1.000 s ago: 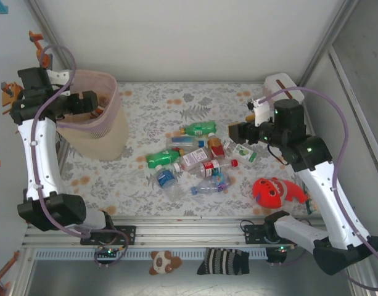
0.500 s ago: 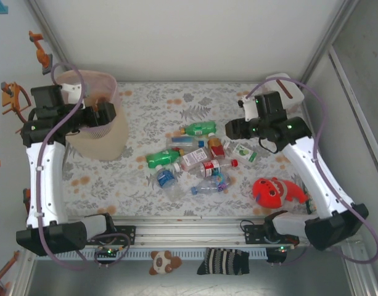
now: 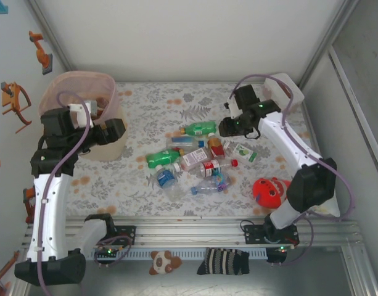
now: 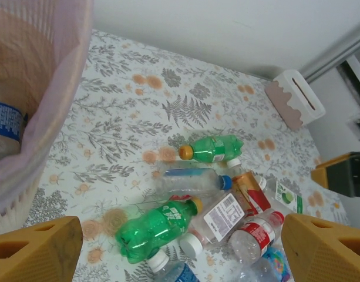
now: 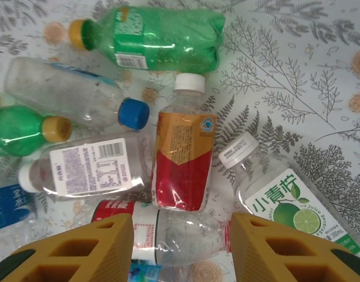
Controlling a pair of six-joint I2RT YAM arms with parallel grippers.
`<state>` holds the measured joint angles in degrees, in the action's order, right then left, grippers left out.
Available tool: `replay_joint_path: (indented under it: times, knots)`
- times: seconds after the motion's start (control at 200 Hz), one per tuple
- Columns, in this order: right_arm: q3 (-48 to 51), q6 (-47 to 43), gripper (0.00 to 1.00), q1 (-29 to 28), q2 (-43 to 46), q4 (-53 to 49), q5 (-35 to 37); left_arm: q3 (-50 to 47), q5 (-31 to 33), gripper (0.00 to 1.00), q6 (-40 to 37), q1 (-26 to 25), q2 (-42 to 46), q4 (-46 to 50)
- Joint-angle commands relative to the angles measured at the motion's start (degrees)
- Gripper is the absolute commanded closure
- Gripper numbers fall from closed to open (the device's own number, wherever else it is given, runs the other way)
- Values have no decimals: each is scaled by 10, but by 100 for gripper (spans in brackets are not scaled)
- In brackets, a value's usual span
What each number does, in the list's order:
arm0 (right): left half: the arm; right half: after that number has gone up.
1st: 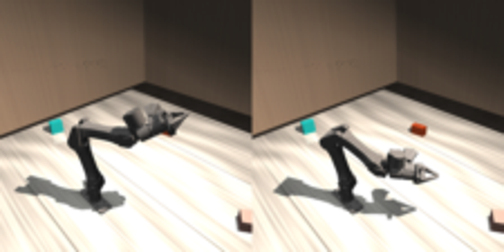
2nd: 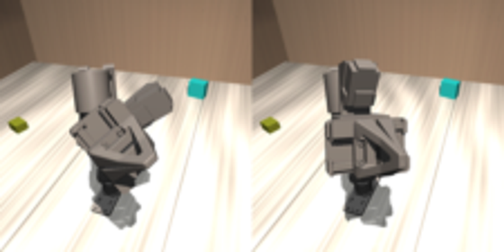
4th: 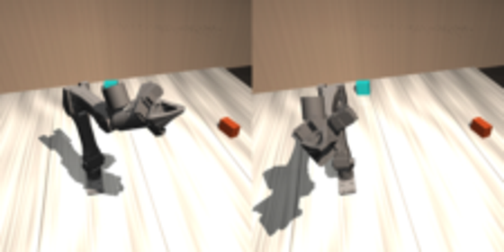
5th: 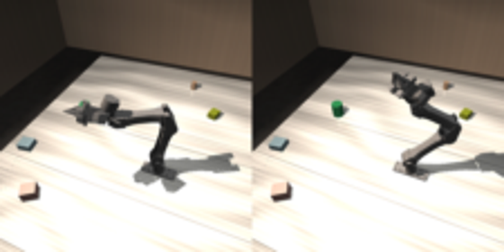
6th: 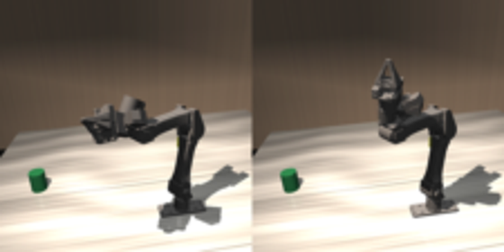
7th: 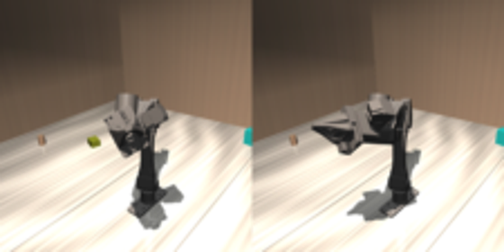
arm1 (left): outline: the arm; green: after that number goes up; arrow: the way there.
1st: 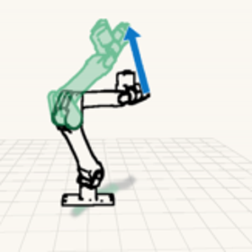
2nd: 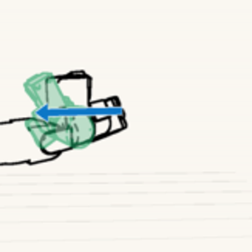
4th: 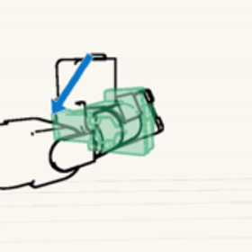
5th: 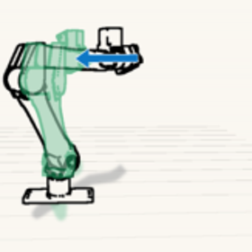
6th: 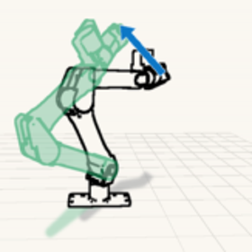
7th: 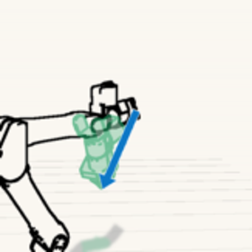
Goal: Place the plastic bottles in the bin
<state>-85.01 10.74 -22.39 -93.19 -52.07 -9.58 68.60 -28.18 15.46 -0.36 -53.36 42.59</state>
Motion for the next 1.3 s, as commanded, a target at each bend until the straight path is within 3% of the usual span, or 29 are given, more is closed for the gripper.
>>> replay_joint_path:
  times: [0.0,0.355,0.721,1.297]
  knots:
    - [-30,3,55,-12,-33,-8,26,-7,-12,13,26,-3,18,-21]
    - [-99,-5,55,-30,-162,-4,62,44,-6,12,27,-4,19,-24]
    - [-176,-9,56,-39,-273,-12,58,81,-42,10,46,-4,20,-55]
    - [-223,-11,57,-39,-367,-14,62,80,-56,10,49,-4,13,-62]
